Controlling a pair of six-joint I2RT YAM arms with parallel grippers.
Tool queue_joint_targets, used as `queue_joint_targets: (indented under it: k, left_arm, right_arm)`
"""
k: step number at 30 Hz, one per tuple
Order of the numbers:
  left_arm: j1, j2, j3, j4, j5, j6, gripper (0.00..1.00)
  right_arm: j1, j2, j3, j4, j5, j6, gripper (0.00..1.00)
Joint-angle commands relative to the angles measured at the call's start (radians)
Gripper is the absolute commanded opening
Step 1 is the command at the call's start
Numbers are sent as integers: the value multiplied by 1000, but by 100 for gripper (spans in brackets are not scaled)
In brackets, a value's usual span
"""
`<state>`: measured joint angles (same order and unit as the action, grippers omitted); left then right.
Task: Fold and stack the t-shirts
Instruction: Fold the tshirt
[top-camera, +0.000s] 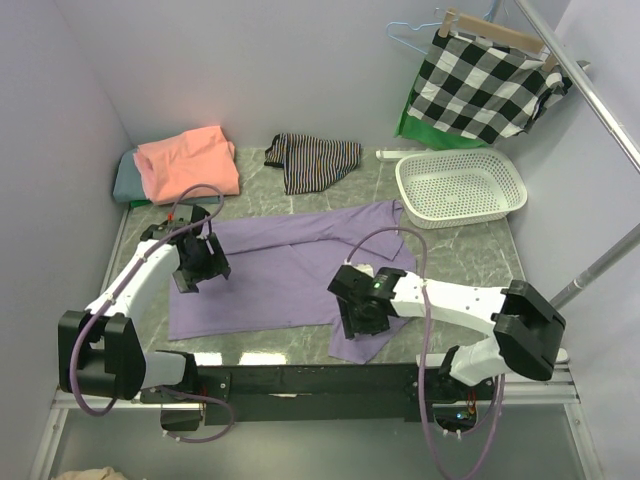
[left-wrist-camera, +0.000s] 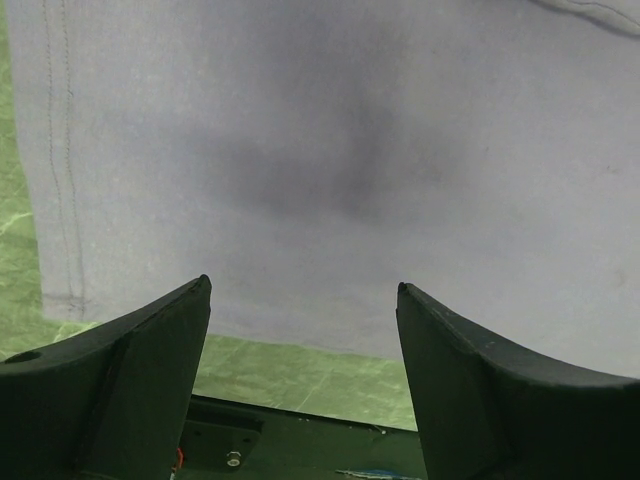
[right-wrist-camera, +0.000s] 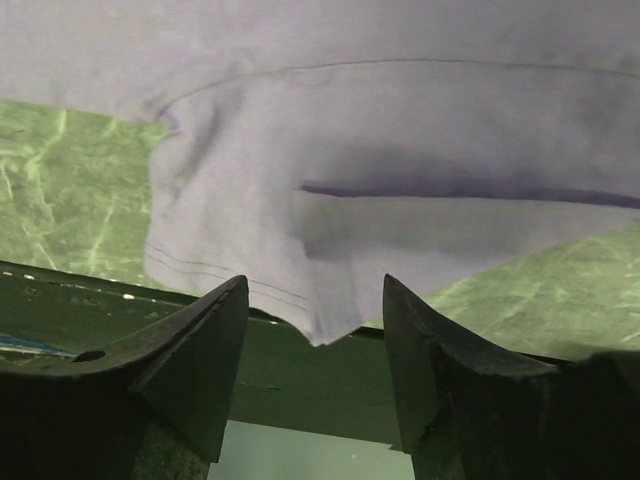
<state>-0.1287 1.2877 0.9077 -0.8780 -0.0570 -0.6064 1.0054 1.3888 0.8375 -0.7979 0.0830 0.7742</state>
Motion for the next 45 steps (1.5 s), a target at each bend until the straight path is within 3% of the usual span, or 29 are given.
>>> queue_joint_targets:
  k: [1,10,12,15,16,19,31,37,45]
  left_arm:
    - [-5,-28,-9,27,20,-13,80]
    - [-5,-59,-67,59,31,-52,79]
    - [-5,-67,-75,62,25,-61,78]
    - [-6,-76,-70,50,0,-72,78]
    - [-6,-80,-72,48,-1,-75,78]
    - [-6,-91,-73,33,-15,-85,78]
    - [-32,-183,-115,-44,-32,-211,74]
    - [-145,-165,-116,-130,-79,-314,73]
    - [-417,-212,-269,-26,-205,-806,74]
  right_arm:
    - [42,64,46,-27,53,37,61]
    - [55,128,3,8,103,53,52]
    - [56,133,-3,14,103,50,43]
    - [56,118,-11,20,109,45,22]
    - [56,104,-11,13,119,45,11]
    - [56,63,-17,5,130,40,0]
    - [52,-267,-54,-32,235,48,0]
    - [30,-306,-78,32,219,-22,0]
    - [-14,-315,-29,77,187,-159,0]
